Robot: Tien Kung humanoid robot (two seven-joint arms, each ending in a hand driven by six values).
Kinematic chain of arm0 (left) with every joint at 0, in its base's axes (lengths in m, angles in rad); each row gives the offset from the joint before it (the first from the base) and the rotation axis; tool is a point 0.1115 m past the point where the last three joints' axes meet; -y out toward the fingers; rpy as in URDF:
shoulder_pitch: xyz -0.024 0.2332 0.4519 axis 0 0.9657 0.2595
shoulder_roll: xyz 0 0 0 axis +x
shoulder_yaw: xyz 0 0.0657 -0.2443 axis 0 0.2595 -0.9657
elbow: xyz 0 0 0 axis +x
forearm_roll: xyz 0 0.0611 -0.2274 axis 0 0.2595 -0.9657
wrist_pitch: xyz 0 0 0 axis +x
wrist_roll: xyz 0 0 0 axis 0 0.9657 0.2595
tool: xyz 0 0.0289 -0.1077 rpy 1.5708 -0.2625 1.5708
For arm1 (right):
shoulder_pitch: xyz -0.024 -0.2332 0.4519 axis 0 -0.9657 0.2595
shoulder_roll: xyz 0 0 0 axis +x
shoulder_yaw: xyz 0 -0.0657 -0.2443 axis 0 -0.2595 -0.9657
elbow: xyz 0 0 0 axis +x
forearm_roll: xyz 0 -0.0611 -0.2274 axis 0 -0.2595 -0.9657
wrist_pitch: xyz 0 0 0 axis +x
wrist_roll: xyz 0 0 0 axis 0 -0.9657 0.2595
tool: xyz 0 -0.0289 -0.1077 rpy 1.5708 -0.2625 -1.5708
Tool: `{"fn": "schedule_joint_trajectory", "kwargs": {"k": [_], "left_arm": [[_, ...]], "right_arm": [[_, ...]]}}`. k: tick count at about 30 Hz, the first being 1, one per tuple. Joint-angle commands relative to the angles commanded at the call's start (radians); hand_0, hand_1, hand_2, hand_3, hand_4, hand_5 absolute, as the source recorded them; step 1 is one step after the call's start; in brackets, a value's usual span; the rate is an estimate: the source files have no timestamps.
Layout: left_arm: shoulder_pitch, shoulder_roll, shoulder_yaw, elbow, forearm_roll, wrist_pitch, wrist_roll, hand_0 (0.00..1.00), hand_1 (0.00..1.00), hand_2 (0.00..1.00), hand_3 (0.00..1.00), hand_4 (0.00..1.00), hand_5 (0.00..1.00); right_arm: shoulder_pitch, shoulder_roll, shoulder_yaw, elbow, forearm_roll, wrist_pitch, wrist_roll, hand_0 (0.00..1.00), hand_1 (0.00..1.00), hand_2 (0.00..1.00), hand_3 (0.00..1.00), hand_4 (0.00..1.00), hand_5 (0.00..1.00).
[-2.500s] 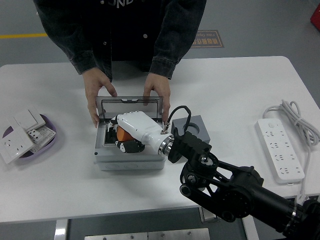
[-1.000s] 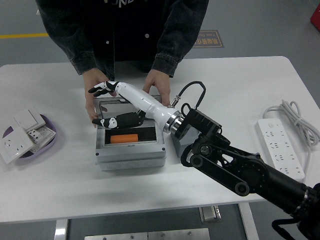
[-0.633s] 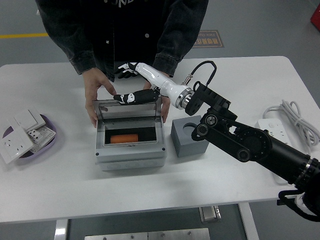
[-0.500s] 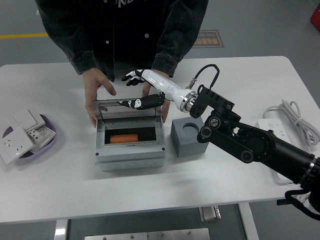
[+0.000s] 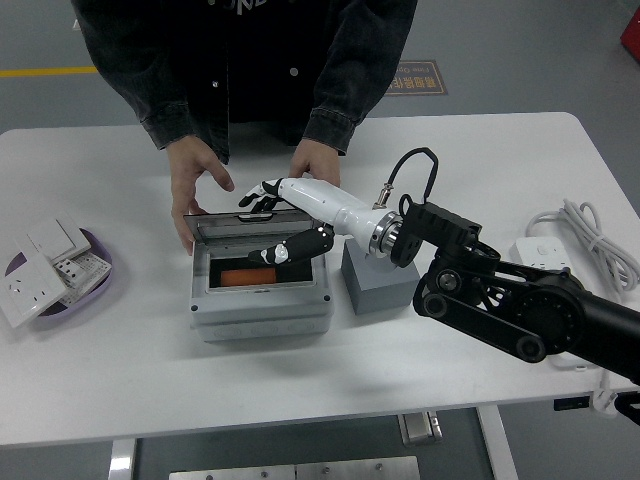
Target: Pick up the cylinder from the cube,place it in the box,flap close box
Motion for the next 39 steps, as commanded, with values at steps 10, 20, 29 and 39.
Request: {"fn": "schedule_joint_trajectory", "kwargs": {"k": [10,20,29,39], "left_arm": [[0.004,0.001,0.009,0.000,-0.013,0.001,-0.006,0.636,0.669,0.656,0.700,0.750,0.316],[0.004,0.001,-0.005,0.000,-0.001,0.002,-0.002,0.637,0.668,0.657,0.700,0.750,0.316],[0.010,-0.008,-0.011,0.000,0.000,0.002,0.003,0.637,0.669,0.657,0.700,0.751,0.316],[0.005,-0.006,-0.019,0.000,0.009,0.002,0.008,0.637,0.669,0.656,0.699,0.750,0.316]], "right_arm": [[-0.054,-0.030,-0.043,0.056,0.057,-0.019,0.007,0.741,0.657,0.704,0.744,0.852,0.385],[-0.174,-0.068,0.131,0.096,0.040,-0.028,0.031,0.705,0.654,0.705,0.727,0.801,0.407],[-0.418,-0.018,0.466,0.168,0.071,-0.034,0.137,0.703,0.648,0.704,0.725,0.793,0.404],[-0.672,0.069,0.851,0.088,0.292,-0.016,0.247,0.679,0.642,0.696,0.707,0.806,0.414]]}}
